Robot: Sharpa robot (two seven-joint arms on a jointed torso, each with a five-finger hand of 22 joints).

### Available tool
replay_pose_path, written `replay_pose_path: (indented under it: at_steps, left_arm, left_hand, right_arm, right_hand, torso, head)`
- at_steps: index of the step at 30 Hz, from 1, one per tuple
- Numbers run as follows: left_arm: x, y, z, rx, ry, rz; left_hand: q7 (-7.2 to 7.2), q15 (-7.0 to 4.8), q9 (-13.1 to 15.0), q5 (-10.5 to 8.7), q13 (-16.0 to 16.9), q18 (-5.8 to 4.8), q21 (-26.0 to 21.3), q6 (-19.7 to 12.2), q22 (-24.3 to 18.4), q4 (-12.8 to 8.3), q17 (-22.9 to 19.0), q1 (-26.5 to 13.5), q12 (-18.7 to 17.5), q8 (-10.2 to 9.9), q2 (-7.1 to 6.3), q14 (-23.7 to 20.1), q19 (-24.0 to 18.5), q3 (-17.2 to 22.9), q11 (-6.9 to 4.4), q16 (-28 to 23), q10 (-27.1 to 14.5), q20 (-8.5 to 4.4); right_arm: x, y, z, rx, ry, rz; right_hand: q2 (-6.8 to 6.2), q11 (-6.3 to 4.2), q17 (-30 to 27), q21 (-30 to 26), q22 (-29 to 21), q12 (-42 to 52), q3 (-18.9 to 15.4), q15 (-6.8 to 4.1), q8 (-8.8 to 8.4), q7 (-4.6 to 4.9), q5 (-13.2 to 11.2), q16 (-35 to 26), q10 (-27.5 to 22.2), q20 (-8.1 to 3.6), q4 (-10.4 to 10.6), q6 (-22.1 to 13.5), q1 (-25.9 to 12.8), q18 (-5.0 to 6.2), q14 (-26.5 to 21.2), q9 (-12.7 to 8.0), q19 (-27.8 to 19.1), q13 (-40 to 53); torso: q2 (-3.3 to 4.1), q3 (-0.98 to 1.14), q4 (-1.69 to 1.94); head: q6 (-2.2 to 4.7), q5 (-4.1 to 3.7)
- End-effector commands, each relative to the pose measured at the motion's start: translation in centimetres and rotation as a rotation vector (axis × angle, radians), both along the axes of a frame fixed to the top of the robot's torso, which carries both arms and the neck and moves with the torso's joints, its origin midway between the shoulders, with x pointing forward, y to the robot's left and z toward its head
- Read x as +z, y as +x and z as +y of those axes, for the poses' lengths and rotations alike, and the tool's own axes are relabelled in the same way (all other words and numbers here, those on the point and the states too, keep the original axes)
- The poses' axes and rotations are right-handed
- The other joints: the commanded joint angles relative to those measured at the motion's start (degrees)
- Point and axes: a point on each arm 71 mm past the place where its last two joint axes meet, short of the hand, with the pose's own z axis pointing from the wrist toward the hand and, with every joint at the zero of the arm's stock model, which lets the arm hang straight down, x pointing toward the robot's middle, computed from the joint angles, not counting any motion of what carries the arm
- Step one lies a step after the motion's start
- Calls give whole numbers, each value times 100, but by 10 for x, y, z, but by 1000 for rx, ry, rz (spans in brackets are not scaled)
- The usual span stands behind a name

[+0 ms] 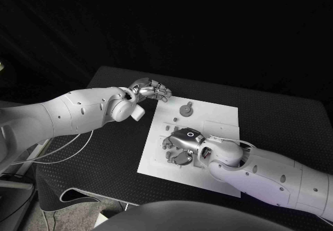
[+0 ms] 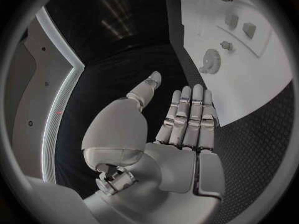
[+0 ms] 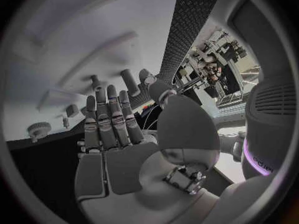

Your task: Assemble the parts on the task board

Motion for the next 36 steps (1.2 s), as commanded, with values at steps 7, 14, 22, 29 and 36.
replay_pose_path:
  at_steps: [7, 14, 22, 29, 36]
  left_arm:
    - [1, 0, -2, -16, -14, 4]
    - [1, 0, 0, -10, -12, 3]
    - [1, 0, 5, -1, -14, 6]
    - [2, 1, 4, 11, -27, -10]
    - [2, 2, 5, 18, -35, -10]
  left_hand:
    - [7, 28, -10, -24, -12, -42, 25, -28, -13, 5, 13, -29, -19, -1, 20, -9, -32, -29, -18, -29, -42, 28]
    - [7, 29, -10, -24, -12, -42, 25, -28, -16, 5, 16, -31, -20, -1, 22, -11, -35, -30, -17, -33, -44, 29]
    - [11, 33, -14, -24, -8, -43, 30, -30, -33, 24, 41, -112, -12, 0, 57, -11, -36, -50, -19, -50, -34, 35]
    - [12, 32, -19, -23, -3, -42, 35, -37, -52, 54, 75, -249, 1, 0, 112, -6, -32, -65, -28, -72, -17, 33]
    - [2, 20, -22, -20, 9, -41, 43, -18, -72, 132, 126, -453, 38, 15, 212, 23, -10, -51, -56, -89, 42, 21]
  right_arm:
    - [8, -1, -4, -23, 104, -15]
    - [20, 5, -20, -78, 129, 53]
    - [55, 39, -50, -234, 237, 251]
    - [87, 67, -94, -366, 208, 203]
    - [72, 73, -143, -542, -55, 506]
  right_hand:
    - [-72, 2, 20, 4, 161, 25, -34, 0, -24, 26, 16, -13, -33, -2, -9, -9, 20, -96, -48, -2, -56, -7]
    - [-60, -9, 44, 34, 162, 46, -33, -16, -2, 48, 16, 12, -19, -6, 10, 23, 8, -117, -24, 3, -84, -7]
    - [207, -95, -1, 35, 154, 148, -110, -46, 27, 57, 13, 27, 176, -7, 261, 56, -413, -201, 71, 3, -279, 22]
    - [392, -231, 34, 320, 151, 267, -176, -305, 100, -4, 16, 285, 454, -127, 684, 161, -994, 3, 653, 33, 293, 56]
    - [301, -871, 594, 845, 100, 1167, -191, -1007, 339, -277, -1, 1239, 1922, -291, 1035, 462, -1419, 483, 2056, 312, 1808, 721]
  torso:
    - [-2, 2, 3]
    - [-4, 0, -7]
    - [6, 13, -26]
    - [-2, 9, -11]
    - [6, 13, -38]
  head:
    - [21, -8]
    - [78, -62]
    - [147, -171]
    - [224, -447]
    - [272, -659]
